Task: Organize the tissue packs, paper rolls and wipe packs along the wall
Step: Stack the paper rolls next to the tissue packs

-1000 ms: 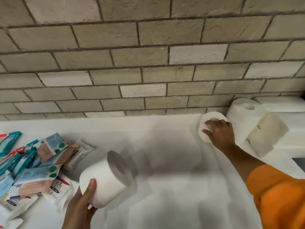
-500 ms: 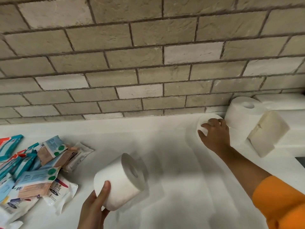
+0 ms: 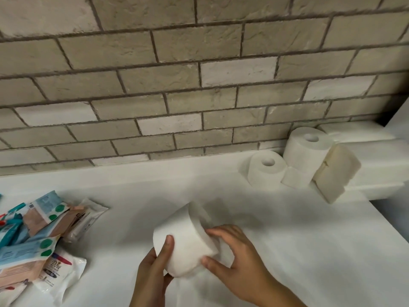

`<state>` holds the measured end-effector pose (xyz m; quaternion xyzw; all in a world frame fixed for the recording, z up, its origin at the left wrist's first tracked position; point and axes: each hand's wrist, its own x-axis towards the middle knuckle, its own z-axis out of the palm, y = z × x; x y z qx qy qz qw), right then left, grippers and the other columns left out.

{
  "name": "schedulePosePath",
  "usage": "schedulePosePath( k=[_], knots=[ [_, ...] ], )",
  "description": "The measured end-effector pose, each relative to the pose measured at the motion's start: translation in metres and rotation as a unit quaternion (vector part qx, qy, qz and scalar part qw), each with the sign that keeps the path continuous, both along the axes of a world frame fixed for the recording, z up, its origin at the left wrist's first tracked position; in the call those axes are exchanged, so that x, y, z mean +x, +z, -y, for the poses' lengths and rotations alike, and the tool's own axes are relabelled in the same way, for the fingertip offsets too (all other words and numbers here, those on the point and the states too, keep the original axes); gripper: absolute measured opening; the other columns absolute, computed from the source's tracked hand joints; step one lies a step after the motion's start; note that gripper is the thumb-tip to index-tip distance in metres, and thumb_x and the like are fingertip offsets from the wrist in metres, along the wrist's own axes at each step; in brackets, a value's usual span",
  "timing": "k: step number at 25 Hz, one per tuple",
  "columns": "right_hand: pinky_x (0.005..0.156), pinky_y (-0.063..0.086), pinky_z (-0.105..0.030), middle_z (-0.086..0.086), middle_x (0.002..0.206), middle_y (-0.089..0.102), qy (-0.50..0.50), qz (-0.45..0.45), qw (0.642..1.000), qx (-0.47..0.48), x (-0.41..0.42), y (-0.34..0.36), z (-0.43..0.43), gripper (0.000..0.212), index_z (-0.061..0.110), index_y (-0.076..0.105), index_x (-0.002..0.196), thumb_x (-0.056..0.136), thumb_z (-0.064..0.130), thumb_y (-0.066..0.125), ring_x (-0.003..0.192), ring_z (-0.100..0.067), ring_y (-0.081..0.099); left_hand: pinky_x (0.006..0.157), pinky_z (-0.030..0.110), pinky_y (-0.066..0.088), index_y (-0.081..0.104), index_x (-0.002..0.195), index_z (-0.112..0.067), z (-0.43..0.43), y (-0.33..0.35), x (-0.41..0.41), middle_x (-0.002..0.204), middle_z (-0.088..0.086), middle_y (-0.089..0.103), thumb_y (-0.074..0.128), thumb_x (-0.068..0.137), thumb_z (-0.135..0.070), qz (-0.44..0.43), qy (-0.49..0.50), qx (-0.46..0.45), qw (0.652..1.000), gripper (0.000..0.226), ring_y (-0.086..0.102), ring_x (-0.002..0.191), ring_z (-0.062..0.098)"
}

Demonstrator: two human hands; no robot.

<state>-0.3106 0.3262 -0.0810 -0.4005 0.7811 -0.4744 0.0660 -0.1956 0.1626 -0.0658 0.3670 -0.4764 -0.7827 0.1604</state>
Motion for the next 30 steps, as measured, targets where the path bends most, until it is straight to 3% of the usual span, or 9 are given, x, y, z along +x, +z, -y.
schedulePosePath(
  k=[5,9,11,12,14,16,18,25,30],
  knots=[
    [0.107,0.032,-0.008,0.037,0.141,0.042,0.025,-0.013,0.999,0.017,-0.013,0.013,-0.015,0.053,0.036,0.054,0.141,0.092,0.047,0.068,0.134,0.005,0.043,0.089,0.042,0.055,0.072,0.118,-0.017,-0.010,0.004,-0.012,0.113,0.003,0.077,0.075,0.076,-0.048,-0.013,-0.042,0.034,0.998,0.052,0.073,0.106,0.020],
    [0.108,0.036,-0.015,0.045,0.135,0.045,0.020,-0.051,0.997,0.052,-0.036,0.026,-0.023,0.051,0.046,0.047,0.139,0.093,0.039,0.068,0.128,0.010,0.044,0.091,0.047,0.056,0.073,0.113,-0.017,-0.012,0.004,-0.020,0.111,0.007,0.077,0.089,0.064,-0.049,0.007,-0.063,0.053,0.997,0.061,0.075,0.100,0.024],
    [0.104,0.043,-0.025,0.034,0.133,0.053,0.000,-0.110,0.992,0.066,-0.058,0.034,-0.027,0.051,0.043,0.051,0.138,0.091,0.033,0.070,0.124,0.003,0.050,0.089,0.049,0.056,0.071,0.111,-0.015,-0.010,0.001,-0.020,0.107,0.009,0.078,0.092,0.038,-0.049,0.023,-0.062,0.056,0.996,0.083,0.073,0.101,0.030],
    [0.100,0.046,-0.032,0.023,0.133,0.058,-0.015,-0.147,0.986,0.072,-0.073,0.037,-0.030,0.050,0.039,0.056,0.137,0.090,0.030,0.071,0.122,-0.006,0.054,0.090,0.050,0.056,0.070,0.113,-0.014,-0.007,-0.001,-0.020,0.107,0.008,0.078,0.090,0.037,-0.046,0.030,-0.061,0.054,0.996,0.085,0.072,0.104,0.032],
    [0.097,0.049,-0.043,0.006,0.135,0.064,-0.059,-0.205,0.973,0.093,-0.107,0.045,-0.035,0.050,0.033,0.061,0.135,0.086,0.027,0.071,0.123,-0.021,0.057,0.093,0.052,0.054,0.069,0.115,-0.012,-0.003,-0.005,-0.020,0.111,0.011,0.077,0.084,0.056,-0.038,0.029,-0.064,0.052,0.996,0.066,0.069,0.109,0.034],
    [0.099,0.046,-0.050,0.002,0.137,0.064,-0.112,-0.225,0.960,0.126,-0.143,0.058,-0.042,0.050,0.031,0.063,0.135,0.087,0.023,0.071,0.126,-0.030,0.056,0.092,0.051,0.053,0.068,0.115,-0.010,0.000,-0.003,-0.019,0.114,0.015,0.075,0.072,0.085,-0.026,0.017,-0.057,0.054,0.997,0.034,0.068,0.110,0.036],
    [0.100,0.040,-0.049,0.002,0.137,0.063,-0.152,-0.228,0.948,0.160,-0.174,0.070,-0.050,0.051,0.030,0.062,0.137,0.089,0.018,0.073,0.130,-0.029,0.052,0.089,0.050,0.054,0.068,0.114,-0.009,0.003,0.000,-0.021,0.112,0.016,0.076,0.056,0.098,-0.019,0.014,-0.054,0.045,0.997,0.022,0.068,0.108,0.036],
    [0.109,0.031,-0.051,0.001,0.146,0.055,-0.196,-0.188,0.924,0.271,-0.261,0.070,-0.050,0.049,0.036,0.056,0.142,0.096,0.022,0.065,0.140,-0.023,0.037,0.071,0.038,0.050,0.071,0.102,-0.009,0.013,0.006,-0.019,0.076,0.006,0.062,0.055,0.097,-0.017,0.021,-0.005,0.007,1.000,0.019,0.058,0.069,0.024],
    [0.109,0.032,-0.053,0.005,0.153,0.048,-0.176,-0.218,0.908,0.313,-0.270,0.058,-0.034,0.051,0.037,0.052,0.146,0.099,0.020,0.059,0.142,-0.023,0.034,0.069,0.037,0.046,0.070,0.100,-0.012,0.015,0.004,-0.017,0.072,0.002,0.060,0.055,0.097,-0.021,0.030,0.009,0.013,0.999,0.017,0.055,0.068,0.022]
  ],
)
